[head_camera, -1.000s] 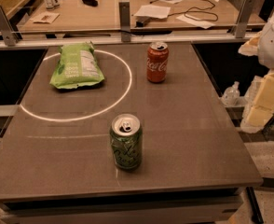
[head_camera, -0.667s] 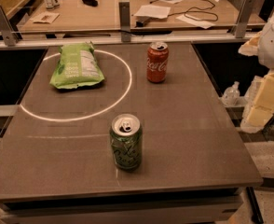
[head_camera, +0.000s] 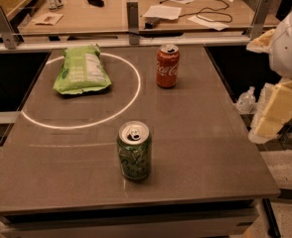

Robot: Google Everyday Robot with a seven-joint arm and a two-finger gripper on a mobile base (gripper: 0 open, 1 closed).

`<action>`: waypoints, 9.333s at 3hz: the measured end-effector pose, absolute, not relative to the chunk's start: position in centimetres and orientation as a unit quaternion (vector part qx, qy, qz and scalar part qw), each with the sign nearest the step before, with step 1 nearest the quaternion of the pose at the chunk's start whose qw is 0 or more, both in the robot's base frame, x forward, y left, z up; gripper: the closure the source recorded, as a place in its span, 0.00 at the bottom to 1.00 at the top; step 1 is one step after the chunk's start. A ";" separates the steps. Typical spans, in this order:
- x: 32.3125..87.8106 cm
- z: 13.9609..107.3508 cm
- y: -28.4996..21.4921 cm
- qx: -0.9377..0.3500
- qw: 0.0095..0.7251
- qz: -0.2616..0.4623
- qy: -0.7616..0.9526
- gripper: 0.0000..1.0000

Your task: Move green jalapeno chip bag near green can

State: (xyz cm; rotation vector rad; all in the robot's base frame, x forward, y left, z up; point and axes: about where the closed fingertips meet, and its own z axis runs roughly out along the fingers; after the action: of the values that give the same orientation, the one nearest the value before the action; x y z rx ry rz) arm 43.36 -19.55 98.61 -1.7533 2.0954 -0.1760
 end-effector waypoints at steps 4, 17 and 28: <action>49.2 101.3 -11.6 -0.744 0.350 -0.057 0.567 0.00; 64.9 93.7 8.8 -0.858 0.455 -0.058 0.233 0.00; 67.2 89.7 15.2 -0.673 0.674 -0.184 0.242 0.00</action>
Offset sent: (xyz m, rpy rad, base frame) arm 0.0403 0.0626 0.0060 0.1285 -0.3368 0.2719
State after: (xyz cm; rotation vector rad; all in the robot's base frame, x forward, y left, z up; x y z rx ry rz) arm 67.15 15.18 89.75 -1.5144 0.5440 -0.4145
